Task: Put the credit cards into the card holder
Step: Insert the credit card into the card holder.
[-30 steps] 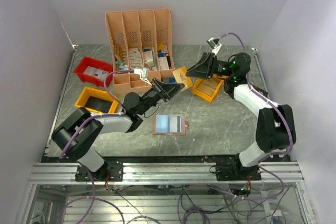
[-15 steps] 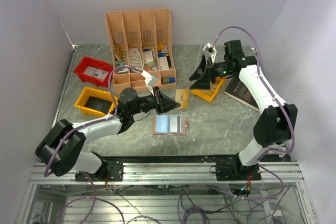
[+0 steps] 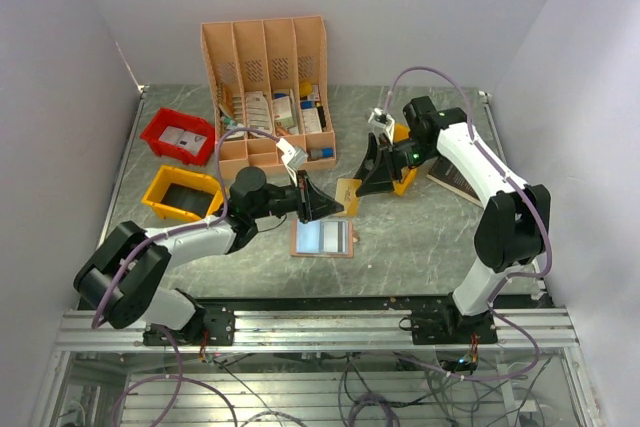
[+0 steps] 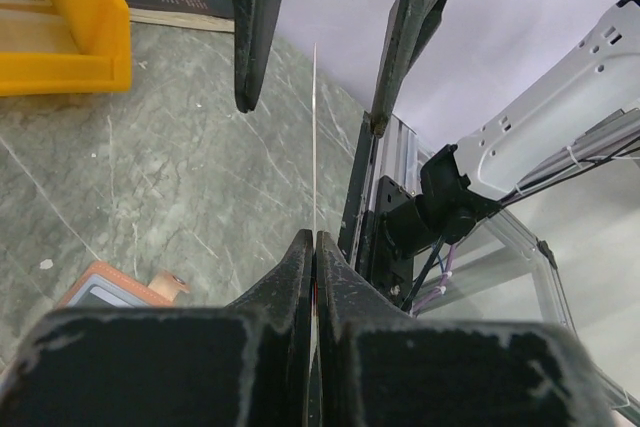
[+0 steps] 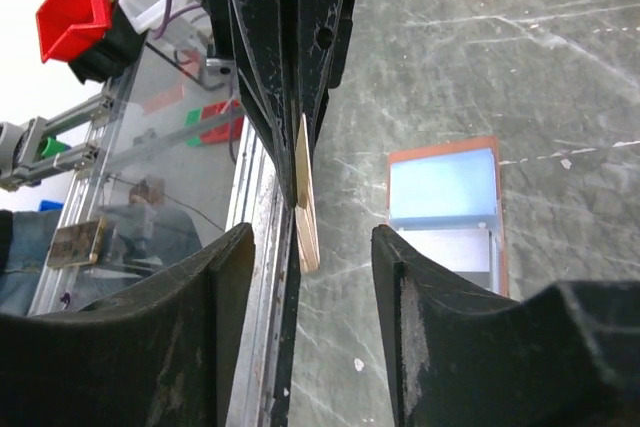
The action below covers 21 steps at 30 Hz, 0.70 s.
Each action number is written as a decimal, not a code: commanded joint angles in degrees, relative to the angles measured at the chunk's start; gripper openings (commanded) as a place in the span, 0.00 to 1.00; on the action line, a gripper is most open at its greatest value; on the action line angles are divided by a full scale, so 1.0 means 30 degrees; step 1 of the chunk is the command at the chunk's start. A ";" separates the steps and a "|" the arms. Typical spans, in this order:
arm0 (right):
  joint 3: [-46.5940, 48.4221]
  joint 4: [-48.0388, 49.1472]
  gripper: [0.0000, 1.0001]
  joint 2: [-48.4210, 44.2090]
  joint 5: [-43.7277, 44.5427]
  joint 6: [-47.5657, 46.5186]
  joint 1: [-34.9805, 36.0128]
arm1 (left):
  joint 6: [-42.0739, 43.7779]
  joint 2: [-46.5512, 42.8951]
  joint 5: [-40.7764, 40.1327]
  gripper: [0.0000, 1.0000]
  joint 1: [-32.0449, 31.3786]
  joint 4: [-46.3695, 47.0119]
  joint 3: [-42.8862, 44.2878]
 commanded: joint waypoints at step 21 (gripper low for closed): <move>-0.0897 0.2337 0.09 -0.0952 -0.0131 0.2787 0.0659 | 0.0954 -0.0684 -0.0286 0.07 0.0139 -0.0201 -0.0098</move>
